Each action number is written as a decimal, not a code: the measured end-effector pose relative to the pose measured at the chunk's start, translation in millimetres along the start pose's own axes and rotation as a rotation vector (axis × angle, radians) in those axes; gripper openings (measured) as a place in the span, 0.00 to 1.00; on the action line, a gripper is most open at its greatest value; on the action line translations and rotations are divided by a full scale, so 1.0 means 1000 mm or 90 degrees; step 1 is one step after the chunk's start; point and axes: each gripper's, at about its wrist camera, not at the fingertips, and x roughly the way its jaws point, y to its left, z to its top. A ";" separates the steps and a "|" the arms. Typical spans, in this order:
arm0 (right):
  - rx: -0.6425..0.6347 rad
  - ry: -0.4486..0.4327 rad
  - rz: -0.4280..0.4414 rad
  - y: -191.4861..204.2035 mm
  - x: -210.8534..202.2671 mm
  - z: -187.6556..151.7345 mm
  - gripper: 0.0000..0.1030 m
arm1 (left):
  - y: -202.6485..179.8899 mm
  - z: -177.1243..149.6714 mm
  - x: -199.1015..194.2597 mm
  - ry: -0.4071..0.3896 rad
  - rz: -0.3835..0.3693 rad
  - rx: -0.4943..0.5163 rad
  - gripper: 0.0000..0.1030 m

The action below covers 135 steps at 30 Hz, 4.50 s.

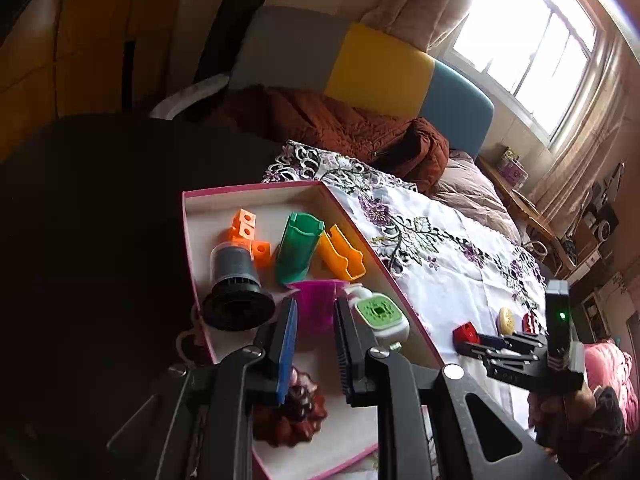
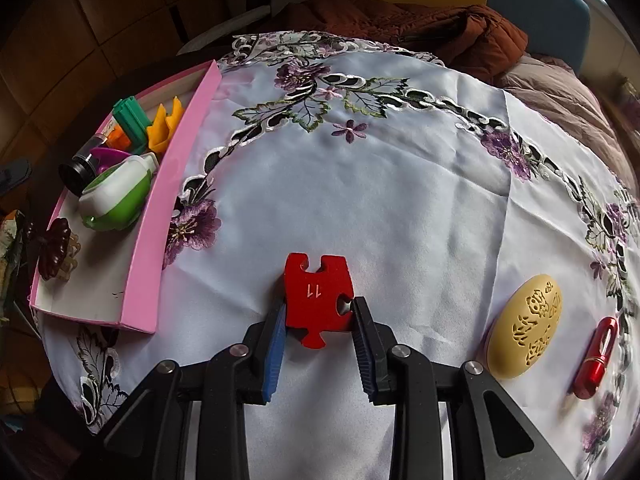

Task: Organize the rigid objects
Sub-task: 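Lower the brown knob into the tray and open the left tool, then carry the red puzzle piece into the tray and open the right tool, then withdraw both tools from the tray toward the yellow oval and red tube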

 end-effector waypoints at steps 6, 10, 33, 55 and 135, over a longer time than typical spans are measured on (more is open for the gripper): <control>-0.005 0.000 -0.004 0.001 0.000 0.000 0.31 | 0.000 -0.037 -0.012 0.049 0.007 0.019 0.17; -0.006 0.000 -0.005 0.001 0.000 0.000 0.31 | -0.002 -0.059 -0.012 0.070 0.020 0.038 0.17; -0.020 -0.004 -0.013 0.003 -0.001 -0.001 0.31 | 0.026 -0.035 0.010 0.044 0.100 -0.011 0.29; -0.035 -0.031 -0.070 0.014 -0.002 -0.007 0.31 | 0.026 -0.060 -0.020 0.027 0.158 -0.024 0.34; -0.079 -0.169 0.092 0.134 -0.071 0.020 0.66 | 0.024 -0.056 -0.043 -0.026 0.178 -0.004 0.36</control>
